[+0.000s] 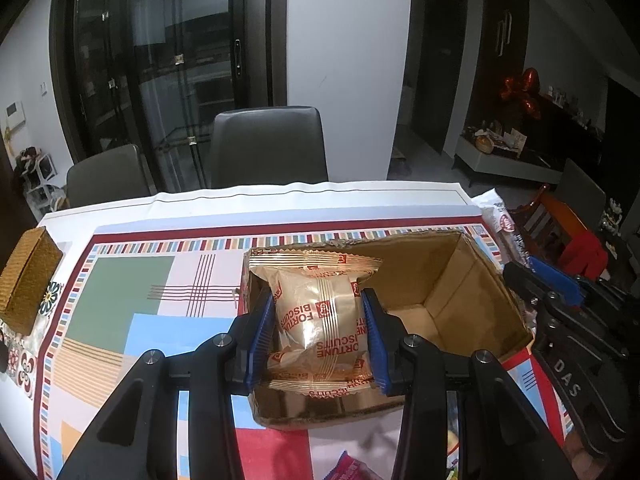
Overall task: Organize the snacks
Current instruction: 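Open the left gripper over the box while the right gripper releases the fruit-leather stick inside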
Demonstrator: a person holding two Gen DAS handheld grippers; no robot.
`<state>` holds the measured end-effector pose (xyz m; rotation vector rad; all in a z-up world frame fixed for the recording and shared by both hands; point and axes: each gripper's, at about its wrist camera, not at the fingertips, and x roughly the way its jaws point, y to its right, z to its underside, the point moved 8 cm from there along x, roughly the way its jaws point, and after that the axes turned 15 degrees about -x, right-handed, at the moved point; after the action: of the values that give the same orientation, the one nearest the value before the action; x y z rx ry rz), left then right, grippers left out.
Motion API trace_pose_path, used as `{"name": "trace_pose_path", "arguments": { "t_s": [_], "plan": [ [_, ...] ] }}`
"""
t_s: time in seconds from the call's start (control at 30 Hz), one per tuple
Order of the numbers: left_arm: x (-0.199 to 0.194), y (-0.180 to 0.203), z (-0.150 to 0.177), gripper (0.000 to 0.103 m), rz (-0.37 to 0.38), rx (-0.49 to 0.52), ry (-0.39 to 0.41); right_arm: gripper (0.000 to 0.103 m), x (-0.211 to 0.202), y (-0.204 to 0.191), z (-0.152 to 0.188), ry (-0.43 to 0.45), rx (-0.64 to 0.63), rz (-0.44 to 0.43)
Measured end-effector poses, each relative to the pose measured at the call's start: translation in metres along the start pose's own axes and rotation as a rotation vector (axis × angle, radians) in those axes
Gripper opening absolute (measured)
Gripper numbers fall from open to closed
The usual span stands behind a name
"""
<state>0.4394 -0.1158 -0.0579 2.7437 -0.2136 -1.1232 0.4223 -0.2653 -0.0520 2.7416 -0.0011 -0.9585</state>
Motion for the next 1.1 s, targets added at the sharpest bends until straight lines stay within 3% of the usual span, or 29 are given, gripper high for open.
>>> {"name": "trace_pose_path", "arguments": {
  "t_s": [0.27, 0.3, 0.33, 0.4, 0.43, 0.73, 1.1],
  "plan": [
    [0.003, 0.004, 0.0, 0.046, -0.008, 0.019, 0.01, 0.022, 0.022, -0.005, 0.006, -0.045, -0.007, -0.045],
    [0.003, 0.003, 0.0, 0.054, -0.012, 0.02, 0.013, 0.026, 0.022, -0.005, 0.006, -0.046, -0.014, -0.034],
    [0.002, 0.003, 0.0, 0.064, -0.019, 0.022, 0.02, 0.04, 0.02, -0.004, 0.007, -0.041, -0.024, -0.01],
    [0.0, 0.001, 0.0, 0.069, -0.035, 0.025, 0.034, 0.06, 0.015, -0.002, 0.006, -0.028, -0.032, 0.029],
    [0.0, 0.001, 0.0, 0.069, -0.035, 0.025, 0.034, 0.062, 0.012, 0.0, 0.006, -0.016, -0.032, 0.043],
    [-0.007, -0.006, 0.002, 0.082, -0.042, 0.009, 0.038, 0.062, -0.001, 0.011, 0.004, -0.001, -0.009, 0.066],
    [-0.024, -0.01, 0.007, 0.082, -0.045, 0.013, 0.064, 0.062, -0.018, 0.014, 0.01, 0.017, 0.026, 0.065]
  ]
}}
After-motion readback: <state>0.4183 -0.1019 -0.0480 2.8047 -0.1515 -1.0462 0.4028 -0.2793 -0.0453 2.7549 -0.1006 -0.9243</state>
